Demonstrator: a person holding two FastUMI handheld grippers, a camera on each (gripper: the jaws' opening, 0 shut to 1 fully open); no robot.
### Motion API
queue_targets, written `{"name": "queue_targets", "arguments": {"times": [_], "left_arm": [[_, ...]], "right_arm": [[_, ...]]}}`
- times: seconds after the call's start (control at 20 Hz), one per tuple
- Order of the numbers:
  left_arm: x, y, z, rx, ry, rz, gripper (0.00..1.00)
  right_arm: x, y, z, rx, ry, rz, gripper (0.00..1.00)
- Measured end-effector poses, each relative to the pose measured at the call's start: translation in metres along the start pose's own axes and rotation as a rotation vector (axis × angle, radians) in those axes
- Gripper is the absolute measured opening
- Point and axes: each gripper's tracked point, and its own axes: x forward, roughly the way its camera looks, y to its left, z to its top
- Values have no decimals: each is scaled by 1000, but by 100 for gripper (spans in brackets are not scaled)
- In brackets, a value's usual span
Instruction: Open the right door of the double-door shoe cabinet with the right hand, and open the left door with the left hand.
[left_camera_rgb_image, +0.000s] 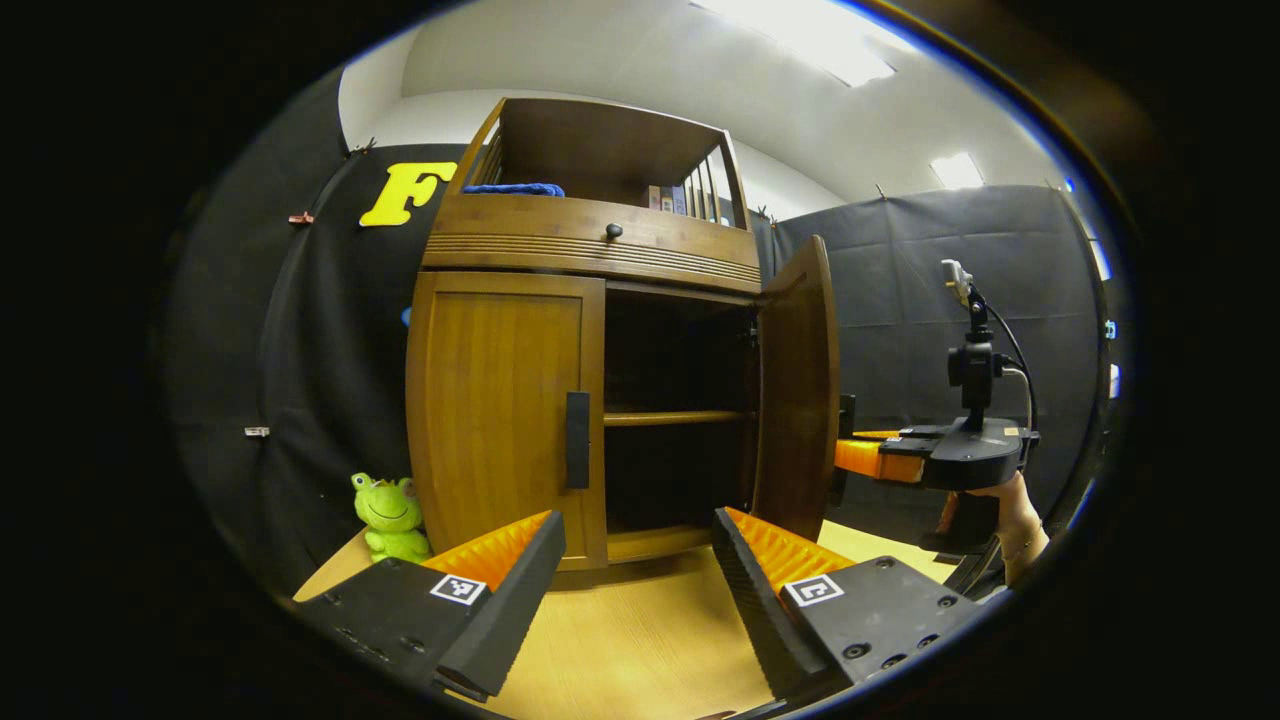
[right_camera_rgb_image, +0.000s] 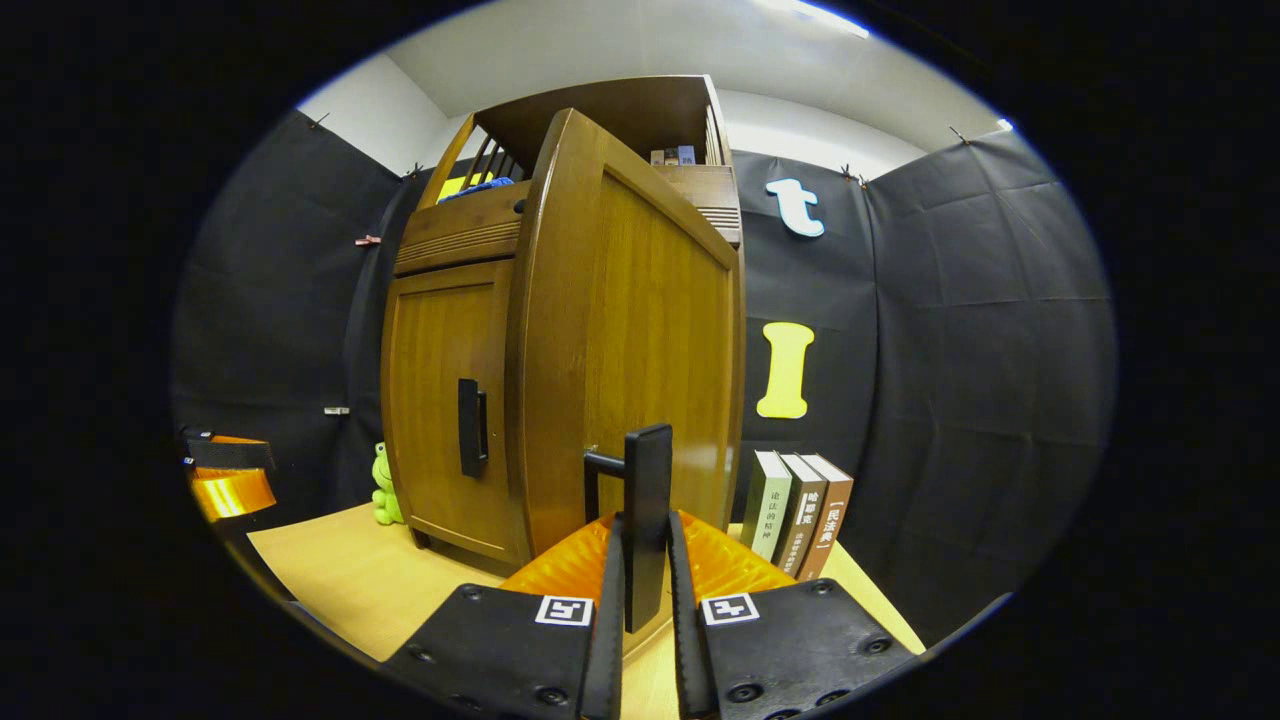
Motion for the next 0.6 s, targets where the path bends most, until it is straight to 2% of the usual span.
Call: {"name": "queue_targets", "arguments": {"times": [0.05,0.35,0.4,0.45,0.6], "left_arm": [[2,-3,0,-1,1,-5,93],[15,-13,-7,4,13,-29,93],[17,-15,-8,6,15,-33,93],[19,-15,-10,6,17,-37,93],[27,-19,-12,3,20,-49,93]], "right_arm": [[-2,-4,0,-1,3,-5,25],[-16,-39,7,-8,-1,-89,25],[-18,-47,7,-5,-6,-104,30],[-20,-52,9,-5,-10,-114,20],[-29,-65,12,-8,-22,-143,20]]}}
